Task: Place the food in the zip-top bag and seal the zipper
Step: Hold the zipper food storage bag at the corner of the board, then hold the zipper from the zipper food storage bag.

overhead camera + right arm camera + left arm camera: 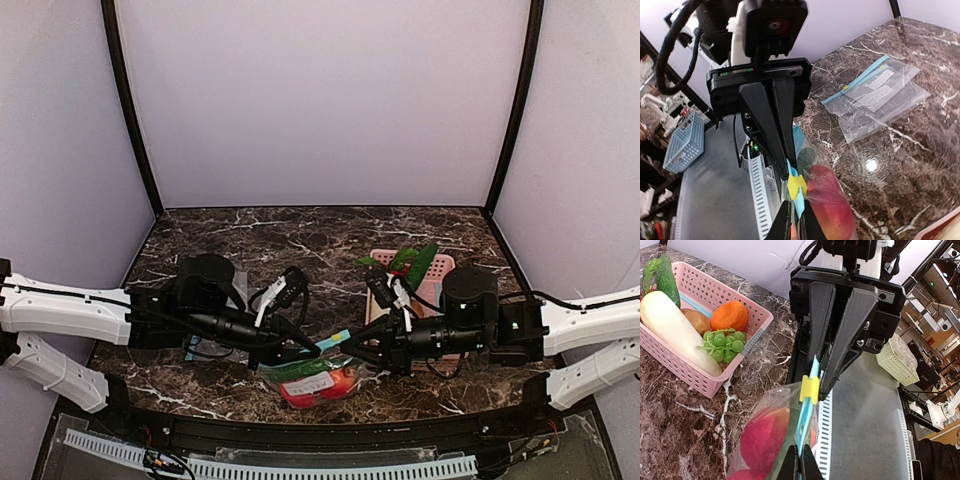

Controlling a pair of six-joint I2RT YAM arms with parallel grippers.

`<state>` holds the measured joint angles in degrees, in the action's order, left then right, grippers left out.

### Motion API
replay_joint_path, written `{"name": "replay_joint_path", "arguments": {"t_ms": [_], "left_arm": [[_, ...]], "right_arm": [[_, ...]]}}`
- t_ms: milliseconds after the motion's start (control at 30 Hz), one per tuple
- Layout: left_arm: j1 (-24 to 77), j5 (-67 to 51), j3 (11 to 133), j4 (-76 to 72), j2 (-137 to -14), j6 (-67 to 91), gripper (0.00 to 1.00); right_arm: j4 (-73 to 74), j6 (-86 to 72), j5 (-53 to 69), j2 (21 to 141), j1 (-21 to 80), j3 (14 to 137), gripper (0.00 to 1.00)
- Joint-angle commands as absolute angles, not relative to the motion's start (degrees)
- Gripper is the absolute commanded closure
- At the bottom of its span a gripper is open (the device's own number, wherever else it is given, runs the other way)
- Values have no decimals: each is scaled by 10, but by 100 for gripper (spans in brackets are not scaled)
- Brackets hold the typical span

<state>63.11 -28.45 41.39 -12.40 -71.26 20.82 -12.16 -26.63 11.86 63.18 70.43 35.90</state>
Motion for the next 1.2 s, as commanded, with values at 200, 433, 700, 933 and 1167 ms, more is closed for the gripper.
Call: {"name": "replay_joint_path", "arguments": {"t_ms": [200, 433, 700, 933, 1167], "left_arm": [[631, -299, 423, -108, -709, 202, 67], [630, -293, 485, -66, -721, 185, 18], [630, -354, 526, -74, -770, 181, 46], [630, -385, 524, -80, -790, 195, 64], [629, -385, 508, -93, -785, 200, 74]], "right_arm": [[-138, -260, 134, 642, 703, 374, 100], [-103, -244, 163, 653, 704, 392, 100], [-110, -246, 173, 662, 703, 394, 100], [-108, -247, 172, 662, 702, 396, 100], [-105, -248, 171, 661, 703, 396, 100]]}}
